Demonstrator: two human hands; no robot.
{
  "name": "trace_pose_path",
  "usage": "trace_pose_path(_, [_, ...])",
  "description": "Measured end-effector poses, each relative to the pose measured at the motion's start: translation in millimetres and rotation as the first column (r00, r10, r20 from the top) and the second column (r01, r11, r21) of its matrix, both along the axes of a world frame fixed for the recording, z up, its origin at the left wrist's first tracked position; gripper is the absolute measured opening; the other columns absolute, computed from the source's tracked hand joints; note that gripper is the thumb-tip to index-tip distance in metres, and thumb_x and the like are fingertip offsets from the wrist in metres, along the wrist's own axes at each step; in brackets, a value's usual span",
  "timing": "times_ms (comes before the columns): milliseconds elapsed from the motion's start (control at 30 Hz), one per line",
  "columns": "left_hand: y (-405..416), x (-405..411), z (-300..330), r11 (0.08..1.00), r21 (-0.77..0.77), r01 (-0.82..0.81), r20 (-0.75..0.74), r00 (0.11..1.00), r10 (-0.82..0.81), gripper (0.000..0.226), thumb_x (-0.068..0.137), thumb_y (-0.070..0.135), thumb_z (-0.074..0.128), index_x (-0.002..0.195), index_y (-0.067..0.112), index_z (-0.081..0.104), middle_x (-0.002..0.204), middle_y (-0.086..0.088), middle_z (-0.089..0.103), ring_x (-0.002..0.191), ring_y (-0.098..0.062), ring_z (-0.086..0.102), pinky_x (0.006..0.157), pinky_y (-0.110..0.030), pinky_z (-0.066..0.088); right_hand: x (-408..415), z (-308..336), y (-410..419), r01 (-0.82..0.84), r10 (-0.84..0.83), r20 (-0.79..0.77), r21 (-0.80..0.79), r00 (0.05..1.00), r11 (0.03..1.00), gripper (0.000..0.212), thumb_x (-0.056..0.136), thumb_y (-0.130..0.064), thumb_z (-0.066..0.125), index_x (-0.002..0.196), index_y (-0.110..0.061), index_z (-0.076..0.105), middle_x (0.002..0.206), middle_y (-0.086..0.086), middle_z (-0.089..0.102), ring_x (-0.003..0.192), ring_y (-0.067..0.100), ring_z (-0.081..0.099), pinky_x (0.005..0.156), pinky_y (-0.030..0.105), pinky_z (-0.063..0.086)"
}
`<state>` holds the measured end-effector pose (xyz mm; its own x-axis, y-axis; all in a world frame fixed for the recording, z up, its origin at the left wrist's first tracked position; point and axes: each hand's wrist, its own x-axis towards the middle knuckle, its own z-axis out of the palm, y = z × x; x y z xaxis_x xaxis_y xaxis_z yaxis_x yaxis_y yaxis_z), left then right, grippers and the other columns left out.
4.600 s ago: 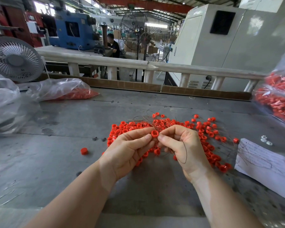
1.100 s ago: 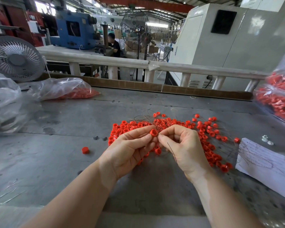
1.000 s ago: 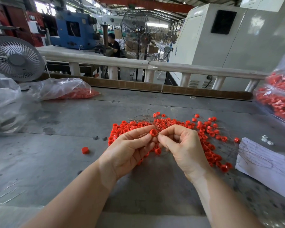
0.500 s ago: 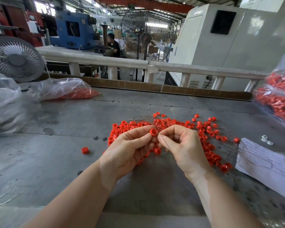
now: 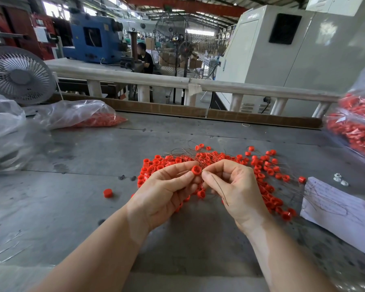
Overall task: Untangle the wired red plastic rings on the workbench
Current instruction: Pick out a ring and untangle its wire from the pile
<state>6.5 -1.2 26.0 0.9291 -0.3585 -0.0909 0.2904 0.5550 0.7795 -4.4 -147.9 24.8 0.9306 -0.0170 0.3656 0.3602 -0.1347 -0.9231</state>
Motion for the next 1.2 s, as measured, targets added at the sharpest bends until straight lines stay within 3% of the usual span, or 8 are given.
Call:
trace_pose_path(267, [0.3,0.2,-0.7,1.0,-0.007,-0.003,0.005,1.0,0.003,0.022,0.067,-0.001,0.058,0.073,0.009,0.077,0.07,-0.01,0.07,0.061,-0.011,0.068,0.061,-0.018,0.057,-0.3,-0.6,0.4,0.0,0.0,0.007,-0.029,1.0,1.0,0.021,0.081,-0.003,0.067,0.067,-0.019,0.067,0.057,0.001,0.066,0.054,0.006,0.06,0.052,0.016,0.045])
trace_pose_path(900, [1.8,2.7,-3.9,1.0,0.003,0.008,0.017,1.0,-0.008,0.022,0.067,0.001,0.061,0.076,0.012,0.078,0.074,-0.008,0.071,0.061,-0.01,0.067,0.061,-0.017,0.056,0.1,0.6,1.6,0.015,-0.016,-0.021,-0.031,1.0,0.999,0.018,0.079,0.0,0.066,0.066,-0.012,0.066,0.053,0.009,0.063,0.051,0.019,0.057,0.047,0.018,0.044])
trace_pose_path(1200, [0.4,2.0,-1.9,1.0,-0.003,0.001,0.01,1.0,-0.001,0.024,0.064,-0.002,0.06,0.075,0.009,0.077,0.076,-0.009,0.073,0.067,-0.012,0.07,0.062,-0.017,0.056,1.7,-1.7,0.0,0.041,-0.042,-0.019,-0.047,0.999,0.998,0.017,0.079,-0.003,0.068,0.066,-0.013,0.066,0.051,0.004,0.063,0.049,0.015,0.057,0.046,0.018,0.043])
